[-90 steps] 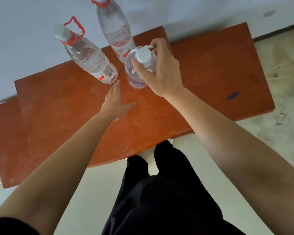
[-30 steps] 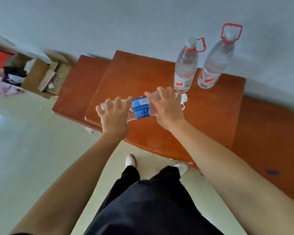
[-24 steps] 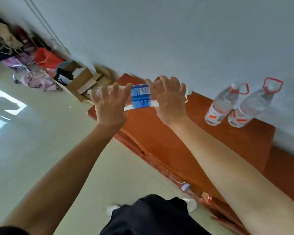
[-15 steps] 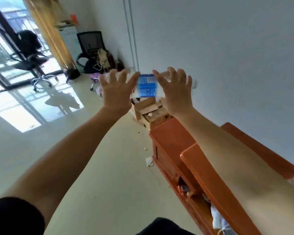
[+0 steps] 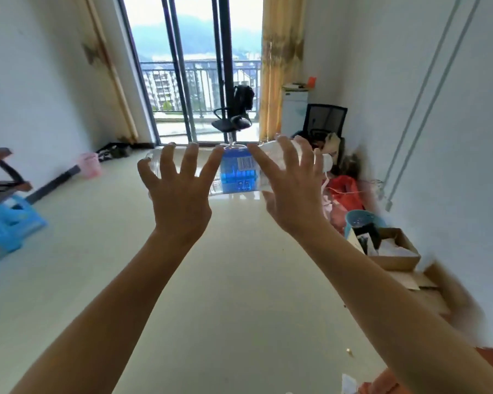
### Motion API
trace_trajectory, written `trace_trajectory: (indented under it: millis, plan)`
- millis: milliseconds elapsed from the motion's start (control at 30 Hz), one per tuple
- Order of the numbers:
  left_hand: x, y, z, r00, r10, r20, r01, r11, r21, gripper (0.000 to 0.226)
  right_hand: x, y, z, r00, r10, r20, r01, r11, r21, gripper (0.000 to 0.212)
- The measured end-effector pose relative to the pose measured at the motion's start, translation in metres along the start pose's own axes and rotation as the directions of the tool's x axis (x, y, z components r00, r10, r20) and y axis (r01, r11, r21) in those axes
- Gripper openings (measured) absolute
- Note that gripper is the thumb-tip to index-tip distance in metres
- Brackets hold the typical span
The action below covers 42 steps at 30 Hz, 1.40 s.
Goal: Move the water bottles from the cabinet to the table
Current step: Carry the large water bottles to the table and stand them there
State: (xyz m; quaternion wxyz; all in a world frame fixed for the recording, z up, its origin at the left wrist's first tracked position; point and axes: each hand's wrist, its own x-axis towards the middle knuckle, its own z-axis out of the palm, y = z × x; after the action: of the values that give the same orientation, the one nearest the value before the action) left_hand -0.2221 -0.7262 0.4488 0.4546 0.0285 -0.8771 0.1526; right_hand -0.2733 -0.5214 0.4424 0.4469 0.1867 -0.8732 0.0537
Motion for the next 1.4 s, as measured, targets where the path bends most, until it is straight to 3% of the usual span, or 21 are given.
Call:
trace_trajectory:
  millis: [200,367,733,967,1233,1400]
  plan:
    - [0.06,-0.085,0.09,0.991,-0.131,0.034,0.125,0.983,0.133,0.096,0.117,-0.059,0.125,0.985,-0.129,-0.117,0.145,0.98,0.138,0.095]
    - [0.106,-0.141,0.154,0.974,-0.22,0.061,0.197,0.943,0.267,0.097,0.21,-0.103,0.211,0.973,-0.201,-0.114,0.225,0.935,0.274,0.098]
    - [0.099,-0.352,0.274,0.9,-0.435,0.029,0.367,0.79,0.491,0.091,0.336,-0.337,0.372,0.89,-0.406,-0.208,0.453,0.742,0.494,0.096]
    - [0.094,-0.522,0.353,0.882,-0.468,0.064,0.372,0.772,0.515,0.093,0.4,-0.502,0.446,0.876,-0.439,-0.2,0.476,0.717,0.51,0.105]
    - [0.126,-0.651,0.451,0.881,-0.471,0.054,0.385,0.777,0.499,0.09,0.484,-0.609,0.536,0.879,-0.42,-0.224,0.474,0.727,0.497,0.099]
    - [0.155,-0.739,0.556,0.88,-0.469,0.07,0.365,0.763,0.533,0.093,0.55,-0.684,0.639,0.886,-0.39,-0.252,0.464,0.71,0.53,0.099]
